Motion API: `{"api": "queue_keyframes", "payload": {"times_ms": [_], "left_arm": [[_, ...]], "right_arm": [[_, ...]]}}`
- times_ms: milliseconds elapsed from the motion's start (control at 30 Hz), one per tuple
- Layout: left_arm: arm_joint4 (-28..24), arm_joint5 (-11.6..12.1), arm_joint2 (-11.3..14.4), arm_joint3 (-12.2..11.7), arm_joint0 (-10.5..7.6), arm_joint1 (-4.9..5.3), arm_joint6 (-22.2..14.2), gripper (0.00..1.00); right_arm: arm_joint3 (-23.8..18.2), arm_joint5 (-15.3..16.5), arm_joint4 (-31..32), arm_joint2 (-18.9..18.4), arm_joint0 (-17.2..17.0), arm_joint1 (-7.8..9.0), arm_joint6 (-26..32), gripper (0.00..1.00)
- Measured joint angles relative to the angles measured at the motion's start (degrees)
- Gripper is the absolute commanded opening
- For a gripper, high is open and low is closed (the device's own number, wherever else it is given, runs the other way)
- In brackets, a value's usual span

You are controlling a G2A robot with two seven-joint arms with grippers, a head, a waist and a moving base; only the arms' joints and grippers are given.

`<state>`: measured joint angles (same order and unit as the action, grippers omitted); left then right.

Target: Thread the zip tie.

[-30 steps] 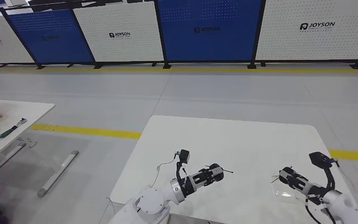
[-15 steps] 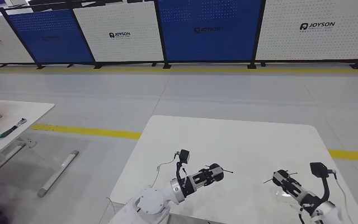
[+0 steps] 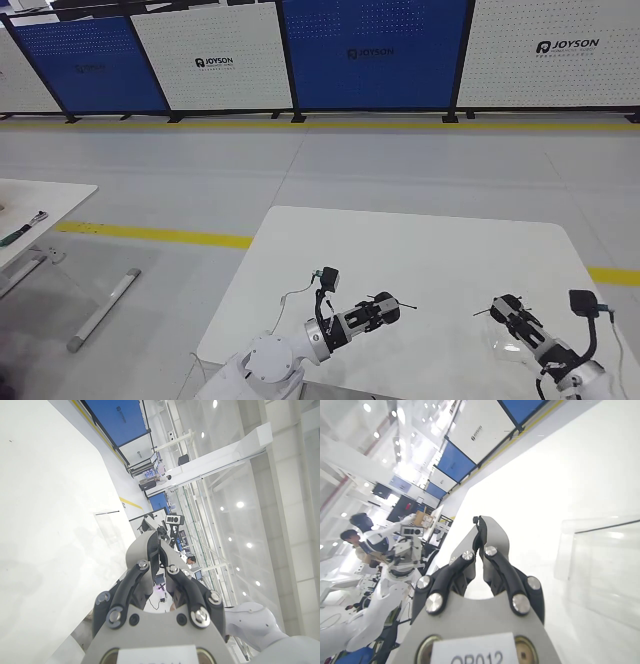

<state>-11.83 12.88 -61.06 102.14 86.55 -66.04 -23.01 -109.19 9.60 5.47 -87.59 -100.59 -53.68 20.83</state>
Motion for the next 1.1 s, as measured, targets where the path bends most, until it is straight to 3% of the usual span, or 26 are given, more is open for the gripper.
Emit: {"api": "queue_keyframes", "payload": {"times_ms": [133,400,567,833,1100], "left_arm": [[0.0,0.0,0.0,0.0,0.0,0.0,0.0,0.0],[0.5,-0.2,0.1,0.2,-0.16,-0.01,0.2,0.0],[5.8,-3.9,2.8,0.5,-2.07,-0.37,1.7,0.0],[8.4,-7.7,8.8,-3.9,-6.56,-1.83,4.5,0.0],[8.3,-7.8,9.2,-4.2,-6.82,-1.96,5.2,0.0]], "right_arm": [[-1.7,1.1,2.8,0.3,-3.2,-0.41,-5.3,0.0],[-1.6,0.9,3.0,0.5,-3.3,-0.44,-5.6,0.0],[-1.6,0.9,3.0,0.5,-3.3,-0.44,-5.6,0.0],[-1.6,0.9,3.0,0.5,-3.3,-0.44,-5.6,0.0],[-1.8,1.5,2.5,0.9,-3.2,-0.51,-4.5,0.0]]}}
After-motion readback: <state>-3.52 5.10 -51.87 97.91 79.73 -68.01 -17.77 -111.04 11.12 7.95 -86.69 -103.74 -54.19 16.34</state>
